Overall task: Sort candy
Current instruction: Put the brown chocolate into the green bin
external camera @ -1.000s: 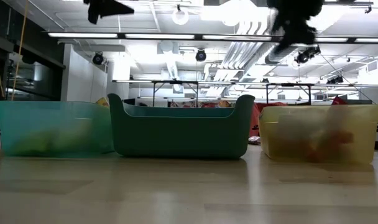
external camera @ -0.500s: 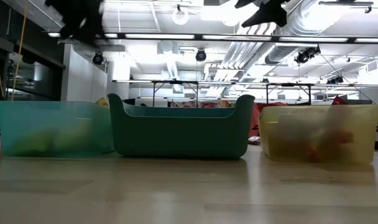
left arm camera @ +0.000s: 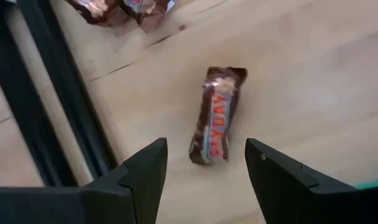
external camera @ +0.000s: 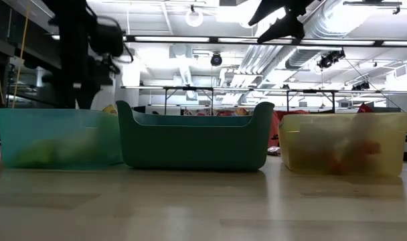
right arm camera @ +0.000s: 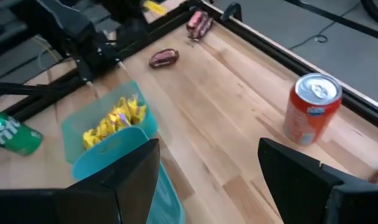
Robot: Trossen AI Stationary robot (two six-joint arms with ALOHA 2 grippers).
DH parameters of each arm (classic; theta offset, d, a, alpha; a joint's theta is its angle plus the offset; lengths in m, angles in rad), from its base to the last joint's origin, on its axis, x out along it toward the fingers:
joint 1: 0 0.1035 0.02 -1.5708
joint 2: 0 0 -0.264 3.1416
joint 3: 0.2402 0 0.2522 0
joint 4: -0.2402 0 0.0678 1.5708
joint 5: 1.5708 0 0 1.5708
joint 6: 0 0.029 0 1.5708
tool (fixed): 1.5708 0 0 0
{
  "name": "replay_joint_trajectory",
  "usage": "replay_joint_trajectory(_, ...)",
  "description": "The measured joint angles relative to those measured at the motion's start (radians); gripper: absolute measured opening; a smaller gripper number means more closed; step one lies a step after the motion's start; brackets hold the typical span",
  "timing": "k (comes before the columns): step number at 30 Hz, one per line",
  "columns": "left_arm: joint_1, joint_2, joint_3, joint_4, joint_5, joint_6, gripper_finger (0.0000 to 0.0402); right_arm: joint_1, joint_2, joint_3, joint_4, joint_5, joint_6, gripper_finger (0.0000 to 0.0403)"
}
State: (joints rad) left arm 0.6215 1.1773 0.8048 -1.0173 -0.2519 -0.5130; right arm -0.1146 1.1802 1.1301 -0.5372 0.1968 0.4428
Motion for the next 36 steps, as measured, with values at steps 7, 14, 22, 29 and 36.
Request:
replay_joint_trajectory(7, 0.094, 0.100, -0.065, 0.165, 0.129, 0.085, 0.0204, 0.003, 0.009, 0.000, -0.003, -0.014, -0.006, 0.0268)
replay_joint_trajectory(14, 0.156, 0.155, -0.119, 0.280, 0.154, 0.097, 0.0204, 0.003, 0.010, 0.000, -0.004, -0.017, 0.003, 0.0268)
replay_joint_trajectory(22, 0.166, 0.219, -0.123, 0.297, 0.157, 0.128, 0.0202, 0.004, 0.010, 0.000, -0.004, -0.017, 0.003, 0.0268)
replay_joint_trajectory(29, 0.148, 0.189, -0.123, 0.305, 0.192, 0.186, 0.0090, 0.004, 0.010, 0.000, -0.004, -0.017, 0.002, 0.0268)
replay_joint_trajectory(36, 0.148, 0.025, -0.123, 0.319, 0.258, 0.189, 0.0012, 0.004, 0.010, 0.000, 0.006, -0.017, 0.001, 0.0268)
